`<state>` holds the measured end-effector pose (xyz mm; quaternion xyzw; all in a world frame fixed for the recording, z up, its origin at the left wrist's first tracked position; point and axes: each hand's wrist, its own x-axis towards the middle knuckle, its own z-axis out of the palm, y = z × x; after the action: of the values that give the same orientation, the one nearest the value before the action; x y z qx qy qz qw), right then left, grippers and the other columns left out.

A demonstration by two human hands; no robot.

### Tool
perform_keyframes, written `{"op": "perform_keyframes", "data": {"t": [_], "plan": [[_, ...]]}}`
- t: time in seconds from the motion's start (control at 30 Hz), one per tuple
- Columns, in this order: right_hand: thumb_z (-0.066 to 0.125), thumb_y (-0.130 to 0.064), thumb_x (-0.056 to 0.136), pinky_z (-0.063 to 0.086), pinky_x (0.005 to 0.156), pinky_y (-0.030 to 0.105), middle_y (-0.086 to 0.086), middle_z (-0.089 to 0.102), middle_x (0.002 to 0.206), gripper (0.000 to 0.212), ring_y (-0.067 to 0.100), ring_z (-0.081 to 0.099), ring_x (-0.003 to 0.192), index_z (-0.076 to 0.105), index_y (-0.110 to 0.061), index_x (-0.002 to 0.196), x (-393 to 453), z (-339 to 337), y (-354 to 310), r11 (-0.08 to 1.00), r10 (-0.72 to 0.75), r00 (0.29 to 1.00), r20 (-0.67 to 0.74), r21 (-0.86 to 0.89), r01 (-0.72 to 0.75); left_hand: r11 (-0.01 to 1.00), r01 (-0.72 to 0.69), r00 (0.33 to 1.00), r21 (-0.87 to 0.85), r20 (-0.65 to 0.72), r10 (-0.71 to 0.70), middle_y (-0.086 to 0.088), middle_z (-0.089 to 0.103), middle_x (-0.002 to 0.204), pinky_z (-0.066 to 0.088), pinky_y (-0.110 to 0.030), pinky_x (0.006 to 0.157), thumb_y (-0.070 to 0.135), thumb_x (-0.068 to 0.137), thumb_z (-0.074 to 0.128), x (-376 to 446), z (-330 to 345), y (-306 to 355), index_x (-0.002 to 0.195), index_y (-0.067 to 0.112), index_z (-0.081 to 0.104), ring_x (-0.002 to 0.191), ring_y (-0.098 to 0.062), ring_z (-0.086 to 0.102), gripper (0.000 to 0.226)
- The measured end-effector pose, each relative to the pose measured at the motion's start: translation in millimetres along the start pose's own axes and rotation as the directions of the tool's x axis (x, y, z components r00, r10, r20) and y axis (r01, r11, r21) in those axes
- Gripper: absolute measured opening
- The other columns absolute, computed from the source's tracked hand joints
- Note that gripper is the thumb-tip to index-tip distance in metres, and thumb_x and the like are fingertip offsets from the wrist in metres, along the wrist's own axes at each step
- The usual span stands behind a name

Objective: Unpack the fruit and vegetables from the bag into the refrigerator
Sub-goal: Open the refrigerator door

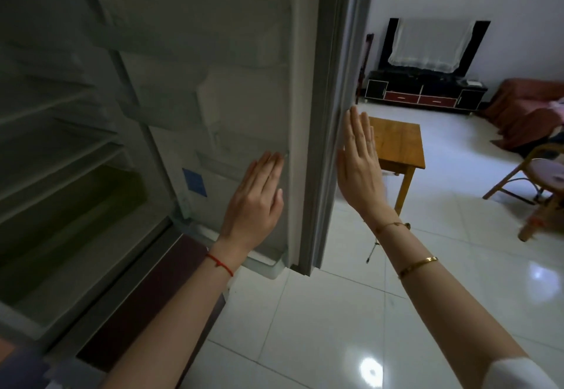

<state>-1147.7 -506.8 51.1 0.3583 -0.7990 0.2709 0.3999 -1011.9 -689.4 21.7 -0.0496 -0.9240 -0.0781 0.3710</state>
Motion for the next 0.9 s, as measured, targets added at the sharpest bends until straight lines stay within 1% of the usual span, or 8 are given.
{"op": "perform_keyframes", "data": {"t": [0.1,0.2,0.3,0.4,0.57,0.67,0.9], "plan": [[0.039,0.004,0.099,0.01,0.124,0.048,0.019,0.009,0.162,0.062,0.033,0.004,0.151,0.01,-0.002,0.153,13,11,27,1.0,-0.014,1.0,0.0,0.014,0.014,0.999,0.034,0.999,0.036,0.011,-0.034,-0.01,0.03,0.157,0.022,-0.039,0.121,0.017,0.1,0.042,18,19,7,0.15,0.003,0.028,0.148,-0.02,0.025,0.054],[0.041,0.008,0.097,0.008,0.124,0.046,0.018,0.007,0.162,0.066,0.034,0.005,0.151,0.008,-0.003,0.154,27,24,53,1.0,-0.011,1.0,0.011,-0.001,0.011,0.997,0.051,0.999,0.057,0.009,-0.052,-0.01,0.032,0.157,0.024,-0.04,0.12,0.015,0.1,0.041,39,36,11,0.151,0.004,0.028,0.147,-0.021,0.027,0.054],[0.041,0.007,0.096,0.009,0.124,0.047,0.017,0.008,0.163,0.068,0.033,0.004,0.151,0.008,-0.003,0.154,41,37,74,1.0,0.0,0.999,0.043,-0.006,0.0,0.994,0.074,0.997,0.082,0.011,-0.075,-0.01,0.031,0.157,0.019,-0.038,0.122,0.017,0.1,0.04,57,52,16,0.151,0.004,0.026,0.147,-0.021,0.026,0.055],[0.041,0.008,0.095,0.007,0.124,0.045,0.017,0.008,0.163,0.069,0.033,0.003,0.151,0.007,-0.003,0.154,55,49,94,1.0,-0.019,0.998,0.053,0.002,0.019,0.989,0.115,0.993,0.097,-0.003,-0.116,-0.01,0.028,0.158,0.016,-0.036,0.123,0.019,0.1,0.039,72,67,15,0.152,0.004,0.024,0.148,-0.02,0.022,0.056],[0.04,0.011,0.093,0.009,0.124,0.046,0.016,0.005,0.163,0.072,0.029,-0.002,0.151,0.007,-0.005,0.155,78,75,130,0.999,-0.03,0.997,0.066,0.018,0.029,0.988,0.113,0.994,0.107,-0.019,-0.112,-0.011,0.031,0.157,0.017,-0.04,0.122,0.017,0.099,0.039,100,93,9,0.151,0.003,0.027,0.148,-0.021,0.023,0.055],[0.039,0.011,0.093,0.009,0.124,0.046,0.015,0.006,0.163,0.071,0.03,0.001,0.152,0.008,-0.006,0.155,93,93,149,0.999,-0.033,0.997,0.075,0.033,0.031,0.987,0.102,0.995,0.122,-0.031,-0.099,-0.011,0.032,0.157,0.019,-0.04,0.122,0.016,0.099,0.039,118,111,5,0.15,0.003,0.029,0.148,-0.021,0.024,0.053],[0.037,0.007,0.096,0.002,0.125,0.04,0.01,0.003,0.164,0.069,0.027,-0.003,0.152,0.007,-0.01,0.156,131,132,188,0.995,-0.014,0.989,0.149,0.097,0.0,0.981,0.118,0.993,0.152,-0.02,-0.116,-0.011,0.038,0.154,0.019,-0.039,0.122,0.016,0.099,0.037,161,145,-6,0.148,0.002,0.034,0.145,-0.021,0.03,0.051]]}}
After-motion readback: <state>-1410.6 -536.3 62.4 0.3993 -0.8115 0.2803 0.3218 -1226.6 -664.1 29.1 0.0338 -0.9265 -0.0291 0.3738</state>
